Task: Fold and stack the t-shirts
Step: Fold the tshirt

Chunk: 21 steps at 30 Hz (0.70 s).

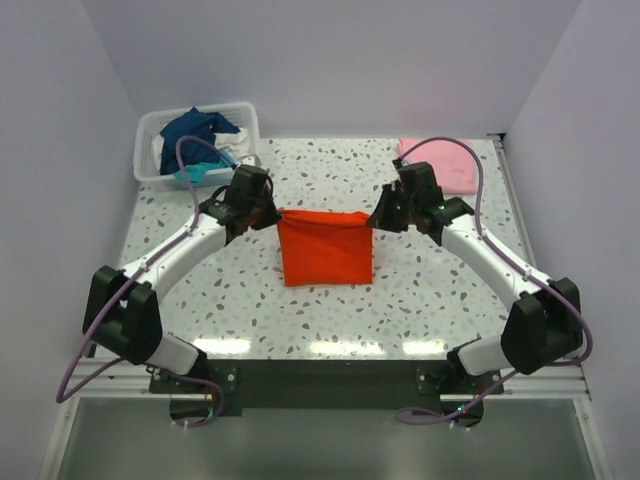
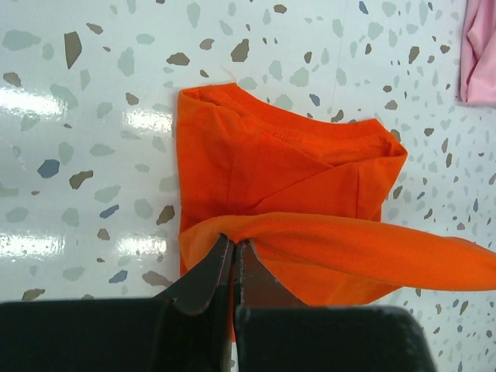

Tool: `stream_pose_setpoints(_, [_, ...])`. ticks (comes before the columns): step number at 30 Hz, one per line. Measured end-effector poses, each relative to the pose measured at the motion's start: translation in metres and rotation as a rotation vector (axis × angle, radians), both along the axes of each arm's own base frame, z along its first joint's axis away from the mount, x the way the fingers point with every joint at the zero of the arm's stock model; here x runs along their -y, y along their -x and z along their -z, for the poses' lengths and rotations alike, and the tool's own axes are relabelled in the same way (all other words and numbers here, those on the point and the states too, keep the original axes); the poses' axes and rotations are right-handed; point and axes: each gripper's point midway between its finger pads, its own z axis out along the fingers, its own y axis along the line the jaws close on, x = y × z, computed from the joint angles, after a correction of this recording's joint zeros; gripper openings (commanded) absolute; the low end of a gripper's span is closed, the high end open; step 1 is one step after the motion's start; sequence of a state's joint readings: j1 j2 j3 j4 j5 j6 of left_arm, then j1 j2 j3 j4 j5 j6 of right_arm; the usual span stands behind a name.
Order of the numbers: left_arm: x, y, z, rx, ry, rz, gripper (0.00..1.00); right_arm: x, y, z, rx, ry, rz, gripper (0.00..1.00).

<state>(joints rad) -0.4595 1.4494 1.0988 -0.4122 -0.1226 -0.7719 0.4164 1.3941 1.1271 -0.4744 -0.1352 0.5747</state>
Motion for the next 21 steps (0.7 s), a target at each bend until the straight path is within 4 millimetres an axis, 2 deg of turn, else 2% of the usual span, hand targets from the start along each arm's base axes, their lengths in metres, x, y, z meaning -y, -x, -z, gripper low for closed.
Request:
stream_pose_setpoints(10, [-0.001,-0.037,0.032,-0.069,-0.017,0.003,0.00,-0.003,-0.029,0.027,-0.046,-0.009,0.017,0.00])
stream_pose_setpoints(19, [0.011,-0.069,0.061,-0.116,-0.037,0.048,0.00,0.005,-0.049,0.059,-0.101,-0.002,0.067,0.00])
stream_pose_setpoints(21, [0.015,-0.077,0.066,-0.123,-0.041,0.058,0.02,0.008,-0.055,0.067,-0.118,-0.001,0.085,0.00])
